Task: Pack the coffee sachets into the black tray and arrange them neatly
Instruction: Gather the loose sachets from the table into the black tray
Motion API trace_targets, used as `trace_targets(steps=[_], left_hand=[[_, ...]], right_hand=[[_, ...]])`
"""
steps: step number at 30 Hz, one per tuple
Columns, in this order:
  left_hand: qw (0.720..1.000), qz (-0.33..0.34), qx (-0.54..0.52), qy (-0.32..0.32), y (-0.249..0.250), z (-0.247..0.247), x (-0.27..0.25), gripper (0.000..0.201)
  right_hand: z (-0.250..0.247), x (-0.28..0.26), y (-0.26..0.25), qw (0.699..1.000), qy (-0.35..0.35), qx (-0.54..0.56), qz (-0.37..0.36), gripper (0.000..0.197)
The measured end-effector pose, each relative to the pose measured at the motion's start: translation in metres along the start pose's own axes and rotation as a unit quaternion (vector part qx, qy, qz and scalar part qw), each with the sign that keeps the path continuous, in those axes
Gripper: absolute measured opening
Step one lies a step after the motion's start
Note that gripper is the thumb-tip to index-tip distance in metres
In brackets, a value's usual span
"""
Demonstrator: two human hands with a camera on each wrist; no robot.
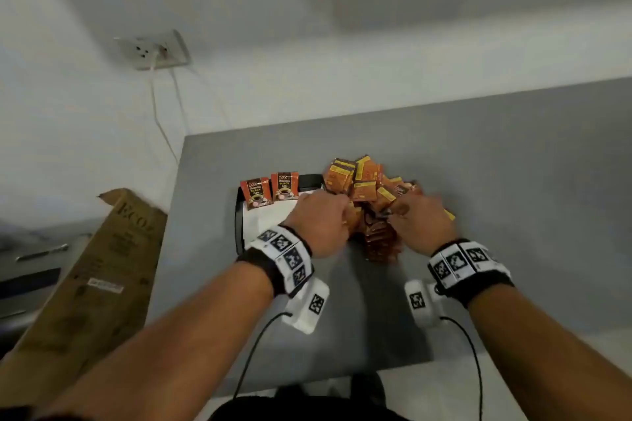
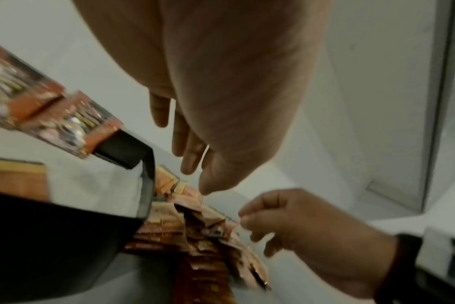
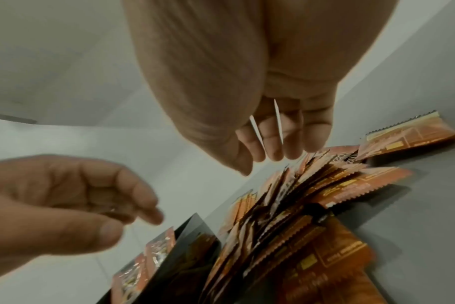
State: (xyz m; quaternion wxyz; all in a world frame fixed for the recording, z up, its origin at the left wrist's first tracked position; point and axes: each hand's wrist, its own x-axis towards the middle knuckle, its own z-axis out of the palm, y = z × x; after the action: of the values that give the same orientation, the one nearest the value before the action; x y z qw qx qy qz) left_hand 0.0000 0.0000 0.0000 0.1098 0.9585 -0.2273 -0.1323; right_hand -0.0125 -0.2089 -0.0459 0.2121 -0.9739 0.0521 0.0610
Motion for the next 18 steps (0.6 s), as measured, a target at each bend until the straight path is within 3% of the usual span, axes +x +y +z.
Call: trace_targets(steps=[2,6,10,12,16,18], left_hand=[[0.997,0.013,0.069,0.022,0.012,0.012,0.029,0.02],[0.985,-0.012,0.172,-0.03,0.022,0.043,0.065,0.054],[0.984,-0.04,0.172,-0.03,0.021,0.059,0.072,0.071],[0.988,-0.043,0.147,-0.013,0.02,0.061,0.072,0.067],[0.989,-0.037,0.143,0.003,0.017,0.06,0.067,0.035],[0.99,-0.024,0.137,0.006,0.018,0.056,0.066,0.03]], right_hand=[[-0.001,0.013,-0.002,1.0,0.02,-0.016,0.015,0.027],[0.0,0.028,-0.009,0.999,0.026,-0.027,0.027,0.028],[0.011,0.038,-0.008,0.998,0.022,-0.044,0.042,0.036],[0.015,0.041,-0.009,0.997,0.029,-0.041,0.061,0.04],[0.023,0.046,-0.008,0.995,0.033,-0.052,0.084,0.045],[0.025,0.05,-0.007,0.994,0.022,-0.013,0.105,0.044]])
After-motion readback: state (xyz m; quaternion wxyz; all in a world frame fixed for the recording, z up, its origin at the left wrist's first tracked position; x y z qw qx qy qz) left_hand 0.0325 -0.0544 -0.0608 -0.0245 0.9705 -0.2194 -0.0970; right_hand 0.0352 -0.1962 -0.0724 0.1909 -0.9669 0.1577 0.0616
